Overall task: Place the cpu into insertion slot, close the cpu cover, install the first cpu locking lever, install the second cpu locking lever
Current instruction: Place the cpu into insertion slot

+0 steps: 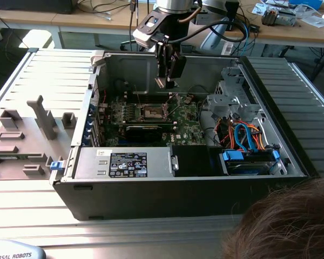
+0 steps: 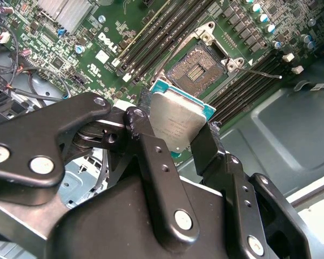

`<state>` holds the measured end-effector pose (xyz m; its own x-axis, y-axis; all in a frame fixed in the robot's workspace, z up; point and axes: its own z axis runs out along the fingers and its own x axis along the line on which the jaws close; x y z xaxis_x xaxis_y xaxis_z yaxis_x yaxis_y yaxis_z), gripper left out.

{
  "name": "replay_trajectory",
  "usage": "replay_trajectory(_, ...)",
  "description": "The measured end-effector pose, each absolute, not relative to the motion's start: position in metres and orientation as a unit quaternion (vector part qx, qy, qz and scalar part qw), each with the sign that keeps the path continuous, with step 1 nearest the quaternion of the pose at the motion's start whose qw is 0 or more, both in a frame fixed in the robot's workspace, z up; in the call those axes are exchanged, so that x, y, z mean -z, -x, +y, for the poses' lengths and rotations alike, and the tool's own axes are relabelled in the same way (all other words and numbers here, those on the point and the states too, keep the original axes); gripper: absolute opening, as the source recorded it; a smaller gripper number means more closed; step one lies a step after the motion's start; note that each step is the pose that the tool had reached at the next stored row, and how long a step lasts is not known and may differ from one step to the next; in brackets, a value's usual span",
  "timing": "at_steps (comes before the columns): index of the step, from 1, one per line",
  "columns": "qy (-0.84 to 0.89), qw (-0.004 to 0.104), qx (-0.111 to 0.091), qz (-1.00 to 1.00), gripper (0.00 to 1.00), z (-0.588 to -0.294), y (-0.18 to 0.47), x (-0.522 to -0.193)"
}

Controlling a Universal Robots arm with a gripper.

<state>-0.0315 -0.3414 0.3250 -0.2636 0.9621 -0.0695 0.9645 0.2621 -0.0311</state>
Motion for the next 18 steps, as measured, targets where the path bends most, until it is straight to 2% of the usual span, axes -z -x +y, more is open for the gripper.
replay_trajectory(18, -0.61, 0.018, 0.034, 0.791, 0.54, -0.3414, 0.0315, -0.325)
